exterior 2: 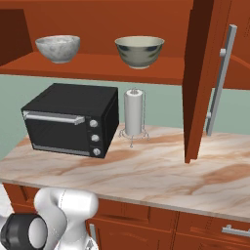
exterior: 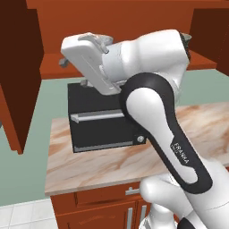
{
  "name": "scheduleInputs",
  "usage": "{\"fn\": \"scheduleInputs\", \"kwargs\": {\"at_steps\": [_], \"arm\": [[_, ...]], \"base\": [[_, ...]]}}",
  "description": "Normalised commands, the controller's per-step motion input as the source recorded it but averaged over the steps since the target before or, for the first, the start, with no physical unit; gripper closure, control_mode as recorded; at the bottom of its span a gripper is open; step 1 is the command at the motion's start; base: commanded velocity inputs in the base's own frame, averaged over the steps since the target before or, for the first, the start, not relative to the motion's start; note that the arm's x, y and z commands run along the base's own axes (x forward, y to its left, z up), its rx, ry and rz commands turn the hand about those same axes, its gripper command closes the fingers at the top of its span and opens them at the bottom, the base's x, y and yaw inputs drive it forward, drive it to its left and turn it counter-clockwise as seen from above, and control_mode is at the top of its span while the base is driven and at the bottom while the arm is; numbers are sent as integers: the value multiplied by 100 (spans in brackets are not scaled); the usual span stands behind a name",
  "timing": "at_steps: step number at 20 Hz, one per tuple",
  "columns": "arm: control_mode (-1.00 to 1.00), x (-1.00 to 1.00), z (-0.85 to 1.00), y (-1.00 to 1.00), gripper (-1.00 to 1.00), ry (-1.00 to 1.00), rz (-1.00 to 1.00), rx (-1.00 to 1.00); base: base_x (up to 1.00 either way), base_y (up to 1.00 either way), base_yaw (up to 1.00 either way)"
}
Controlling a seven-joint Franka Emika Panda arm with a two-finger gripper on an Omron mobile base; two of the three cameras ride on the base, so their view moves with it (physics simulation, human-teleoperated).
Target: Move the bowls from the cabinet to the plates on the dining table.
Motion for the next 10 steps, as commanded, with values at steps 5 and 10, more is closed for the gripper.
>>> {"fn": "scheduleInputs", "kwargs": {"at_steps": [5, 10], "arm": [[-100, -3, 2, -14, -100, -8, -14, -5], [-100, -5, 19, -12, -100, -4, -16, -5]], "base": [[0, 0, 0], [0, 0, 0]]}}
